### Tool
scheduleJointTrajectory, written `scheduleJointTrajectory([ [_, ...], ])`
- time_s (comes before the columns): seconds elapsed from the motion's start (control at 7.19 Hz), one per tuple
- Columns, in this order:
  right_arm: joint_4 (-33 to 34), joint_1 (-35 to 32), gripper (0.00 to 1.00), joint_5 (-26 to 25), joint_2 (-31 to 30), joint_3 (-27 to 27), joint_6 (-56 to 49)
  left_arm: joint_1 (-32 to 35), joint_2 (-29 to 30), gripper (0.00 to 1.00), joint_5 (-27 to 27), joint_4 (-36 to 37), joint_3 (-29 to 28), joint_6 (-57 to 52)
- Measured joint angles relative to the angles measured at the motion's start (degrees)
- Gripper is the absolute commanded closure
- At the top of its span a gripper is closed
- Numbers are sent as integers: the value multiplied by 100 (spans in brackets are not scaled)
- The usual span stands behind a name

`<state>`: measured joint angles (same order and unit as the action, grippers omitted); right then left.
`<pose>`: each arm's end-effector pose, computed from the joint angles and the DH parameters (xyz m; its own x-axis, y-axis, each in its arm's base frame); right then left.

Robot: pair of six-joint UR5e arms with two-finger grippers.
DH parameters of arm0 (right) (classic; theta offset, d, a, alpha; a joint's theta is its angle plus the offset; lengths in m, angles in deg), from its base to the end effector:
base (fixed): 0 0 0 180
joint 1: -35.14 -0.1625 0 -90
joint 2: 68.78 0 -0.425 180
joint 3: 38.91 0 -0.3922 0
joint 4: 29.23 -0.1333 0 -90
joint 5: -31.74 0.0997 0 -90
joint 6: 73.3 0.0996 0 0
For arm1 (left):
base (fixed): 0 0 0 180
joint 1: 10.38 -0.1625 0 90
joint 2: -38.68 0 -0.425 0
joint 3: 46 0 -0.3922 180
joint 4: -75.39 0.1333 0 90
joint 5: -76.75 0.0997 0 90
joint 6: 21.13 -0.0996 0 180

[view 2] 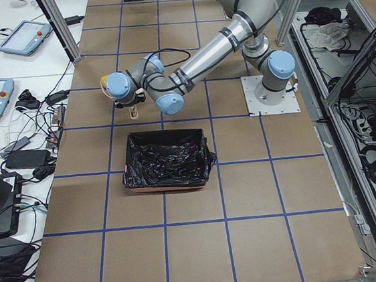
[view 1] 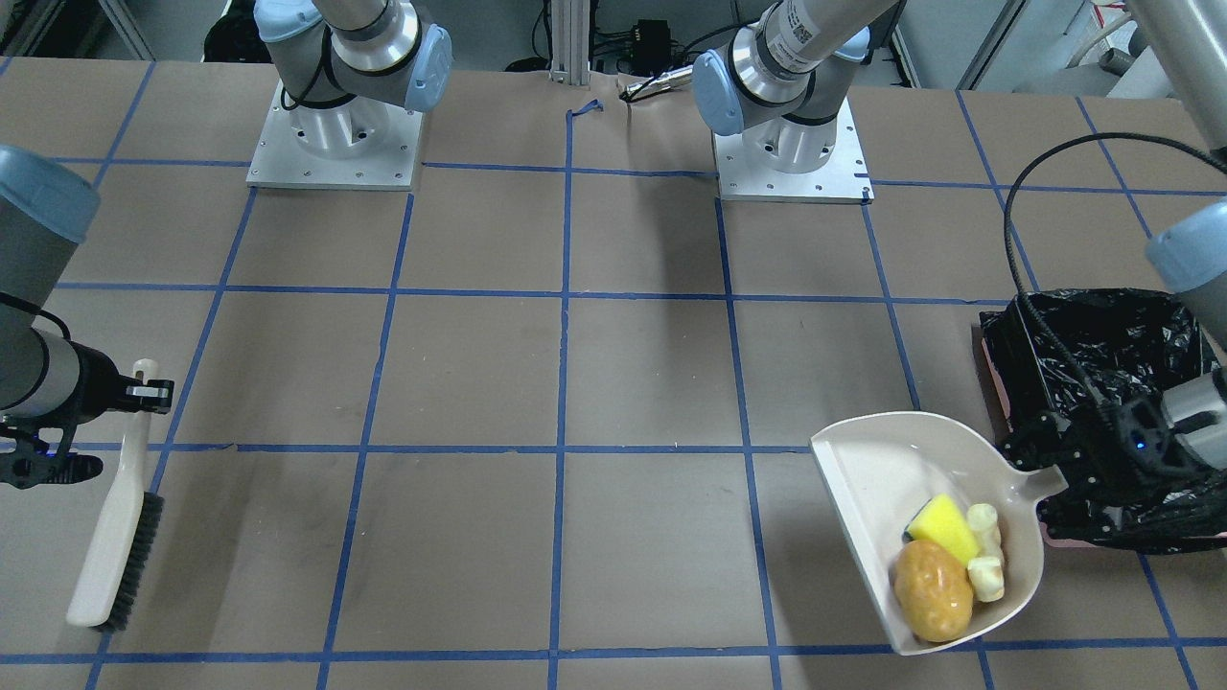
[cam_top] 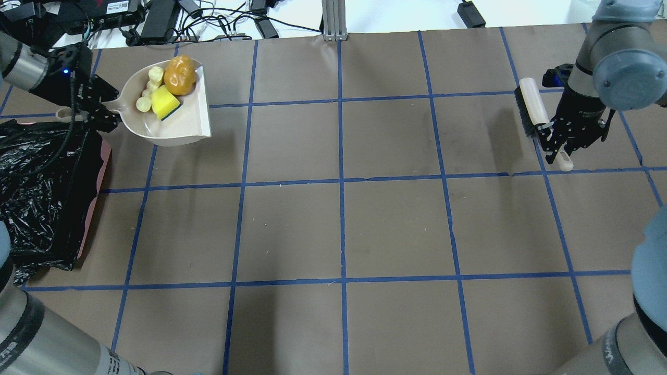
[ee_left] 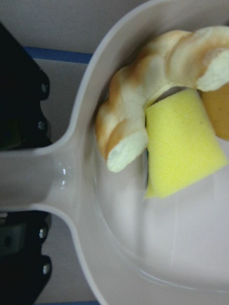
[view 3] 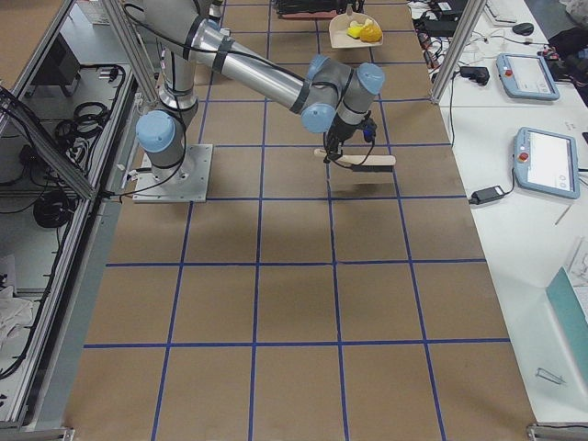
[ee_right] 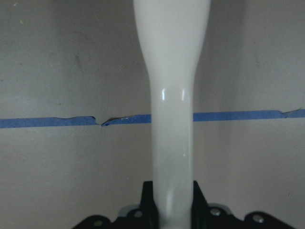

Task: Sweep and dump trash into bin
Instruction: 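Lift the loaded dustpan toward the bin with the left gripper while the right withdraws, then tip the dustpan over the black bin with the left gripper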

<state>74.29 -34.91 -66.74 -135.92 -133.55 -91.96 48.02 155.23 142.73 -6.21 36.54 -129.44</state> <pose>-0.0884 -0.5912 0.2533 -0.9983 -0.0038 0.0583 0.0123 0.9615 0.2747 0.1882 -0.6376 0.3065 -0.2568 0.9651 0.0504 0.8628 0.2525 -0.4380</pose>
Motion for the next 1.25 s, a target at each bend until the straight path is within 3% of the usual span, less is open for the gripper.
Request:
scheduleJointTrajectory([
  [0.84, 314, 62, 78, -113, 85, -280, -424, -1932, -866, 100, 1023, -932, -59, -1212],
  [0.97, 331, 62, 67, -115, 82, -300, -427, -2255, -881, 100, 1236, -957, -66, -1404],
  [1.11, 349, 62, 46, -112, 80, -306, -426, -2542, -872, 100, 1395, -951, -68, -1536],
  [1.25, 376, 62, 39, -100, 84, -308, -417, -2779, -858, 100, 1518, -923, -70, -1645],
])
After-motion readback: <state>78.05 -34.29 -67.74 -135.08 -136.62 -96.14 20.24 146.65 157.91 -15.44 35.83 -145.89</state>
